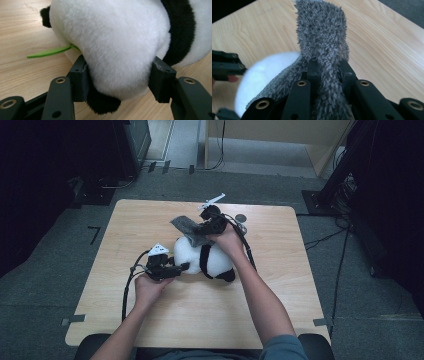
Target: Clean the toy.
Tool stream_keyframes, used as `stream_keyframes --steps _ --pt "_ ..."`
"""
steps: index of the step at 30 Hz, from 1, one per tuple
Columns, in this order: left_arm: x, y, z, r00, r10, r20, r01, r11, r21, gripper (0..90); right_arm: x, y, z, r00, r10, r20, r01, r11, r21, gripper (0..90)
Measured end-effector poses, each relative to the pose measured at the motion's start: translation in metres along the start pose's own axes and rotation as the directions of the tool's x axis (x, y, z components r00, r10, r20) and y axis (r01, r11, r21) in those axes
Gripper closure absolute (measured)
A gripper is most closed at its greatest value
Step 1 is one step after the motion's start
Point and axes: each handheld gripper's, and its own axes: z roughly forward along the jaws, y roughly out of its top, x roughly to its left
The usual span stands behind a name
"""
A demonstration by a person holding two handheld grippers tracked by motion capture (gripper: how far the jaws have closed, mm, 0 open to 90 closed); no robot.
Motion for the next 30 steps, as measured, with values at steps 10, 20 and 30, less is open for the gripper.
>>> stream_keyframes --steps 10,20,30 --pt "0.0 -0.001 0.0 1.0 0.002 -0.001 -0.002 1.0 -0.004 42.4 -0.029 -0.024 -0.031 0.9981 0.043 0.044 -0.043 0.999 0.005 76.1" --pt "0.0 -0.001 0.0 1.0 -0.006 0.002 0.006 1.0 -0.005 42.1 -0.052 -0.049 -0.064 0.9911 0.103 0.083 -0.102 0.994 -0.026 76.0" --pt "0.001 -0.001 0.0 1.0 -0.004 0.008 0.004 1.0 -0.005 41.6 -0.056 -0.068 -0.078 0.9874 0.128 0.093 -0.124 0.991 -0.051 76.1"
